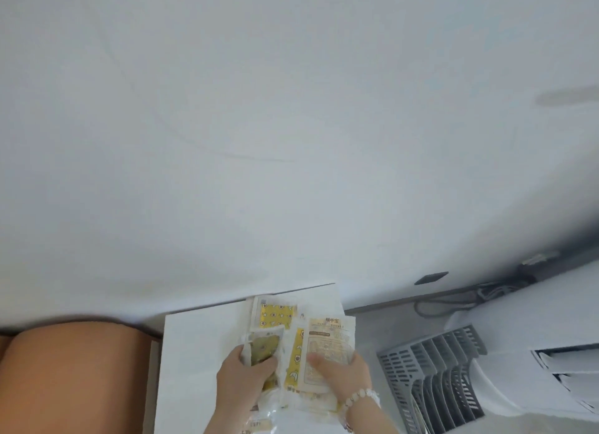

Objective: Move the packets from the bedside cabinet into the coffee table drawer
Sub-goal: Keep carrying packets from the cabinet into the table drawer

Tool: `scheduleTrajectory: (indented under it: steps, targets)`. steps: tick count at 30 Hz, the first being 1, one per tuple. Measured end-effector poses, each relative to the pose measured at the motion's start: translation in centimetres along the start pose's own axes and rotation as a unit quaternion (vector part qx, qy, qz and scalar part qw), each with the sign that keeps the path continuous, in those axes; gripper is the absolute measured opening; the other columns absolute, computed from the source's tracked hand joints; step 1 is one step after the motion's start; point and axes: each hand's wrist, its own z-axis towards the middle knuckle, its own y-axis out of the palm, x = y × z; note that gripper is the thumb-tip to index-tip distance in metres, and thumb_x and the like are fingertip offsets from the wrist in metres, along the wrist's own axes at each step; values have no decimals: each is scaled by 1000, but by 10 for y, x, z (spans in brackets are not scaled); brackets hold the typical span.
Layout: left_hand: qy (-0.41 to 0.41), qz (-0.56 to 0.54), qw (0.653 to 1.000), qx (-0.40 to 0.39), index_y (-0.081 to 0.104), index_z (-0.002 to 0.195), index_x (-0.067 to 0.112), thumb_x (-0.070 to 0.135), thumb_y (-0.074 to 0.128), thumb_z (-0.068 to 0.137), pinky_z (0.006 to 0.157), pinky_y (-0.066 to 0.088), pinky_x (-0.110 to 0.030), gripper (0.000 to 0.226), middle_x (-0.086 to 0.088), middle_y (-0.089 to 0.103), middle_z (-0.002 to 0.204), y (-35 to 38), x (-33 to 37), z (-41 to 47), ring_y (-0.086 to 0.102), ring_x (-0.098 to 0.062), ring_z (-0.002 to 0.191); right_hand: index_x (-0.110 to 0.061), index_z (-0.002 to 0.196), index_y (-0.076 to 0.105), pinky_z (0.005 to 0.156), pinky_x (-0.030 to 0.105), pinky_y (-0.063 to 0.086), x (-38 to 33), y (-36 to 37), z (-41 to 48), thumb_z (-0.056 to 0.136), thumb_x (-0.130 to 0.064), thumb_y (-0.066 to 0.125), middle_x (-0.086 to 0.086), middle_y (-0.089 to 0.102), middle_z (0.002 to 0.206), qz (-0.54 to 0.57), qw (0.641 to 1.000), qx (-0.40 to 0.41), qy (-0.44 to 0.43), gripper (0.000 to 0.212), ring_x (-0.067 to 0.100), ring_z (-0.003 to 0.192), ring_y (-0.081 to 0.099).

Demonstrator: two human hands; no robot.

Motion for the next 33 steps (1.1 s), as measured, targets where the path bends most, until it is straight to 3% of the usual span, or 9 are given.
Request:
scheduleTrajectory:
  steps: [5, 9, 14, 18, 23, 27, 30, 33]
  targets:
    - [22, -12, 999, -36, 68, 82, 12, 25, 81, 60, 71, 50, -36, 29, -9, 70, 81, 1, 58, -41, 65, -27, 79, -17, 96, 62, 81, 39, 57, -32, -41, -34, 56, -27, 90, 2, 69, 90, 42, 999, 9, -30, 50, 22, 85, 67]
    - [45, -1, 997, -62, 68, 80, 10, 35, 72, 45, 74, 51, -39, 44, -10, 70, 81, 8, 87, -55, 66, -30, 80, -16, 96, 62, 81, 40, 57, -57, -67, -52, 54, -25, 91, 1, 70, 91, 81, 995, 15, -59, 52, 21, 85, 68]
    - [77, -5, 989, -127, 62, 80, 1, 27, 81, 59, 65, 49, -38, 38, -13, 64, 72, 21, 114, -77, 60, -29, 67, -14, 104, 66, 83, 41, 57, -68, -93, -70, 46, -32, 92, 2, 73, 95, 135, 987, 25, -83, 67, 21, 89, 69]
    - [108, 19, 978, -180, 58, 75, 6, 17, 76, 74, 55, 45, -28, 21, -10, 59, 69, 34, 130, -95, 55, -23, 58, -14, 99, 65, 83, 37, 56, -64, -112, -90, 62, -19, 88, 1, 71, 92, 177, 978, 51, -95, 44, 20, 88, 68]
    - [141, 58, 962, -225, 64, 86, 4, 22, 76, 74, 63, 48, -31, 24, -11, 65, 79, 43, 131, -108, 61, -25, 68, -13, 100, 63, 62, 27, 55, -44, -125, -111, 65, -16, 87, 1, 71, 90, 242, 961, 87, -100, 42, 15, 80, 68]
    - [147, 95, 948, -266, 65, 88, 3, 21, 74, 75, 67, 50, -33, 23, -11, 67, 82, 49, 121, -121, 63, -26, 72, -11, 106, 64, 80, 37, 58, -18, -128, -125, 62, -18, 88, 3, 73, 97, 286, 948, 113, -79, 51, 19, 87, 70]
    - [145, 123, 935, -299, 67, 90, 4, 20, 75, 75, 75, 54, -40, 24, -13, 72, 87, 57, 114, -133, 68, -31, 82, -12, 103, 63, 84, 40, 57, 2, -132, -140, 62, -17, 89, 4, 72, 98, 323, 933, 138, -72, 49, 21, 88, 70]
    - [153, 157, 918, -330, 67, 90, 5, 20, 75, 74, 73, 54, -38, 23, -11, 71, 86, 69, 107, -149, 68, -30, 82, -13, 103, 63, 85, 42, 56, 24, -139, -155, 61, -16, 89, 4, 72, 95, 365, 914, 167, -65, 49, 22, 88, 70]
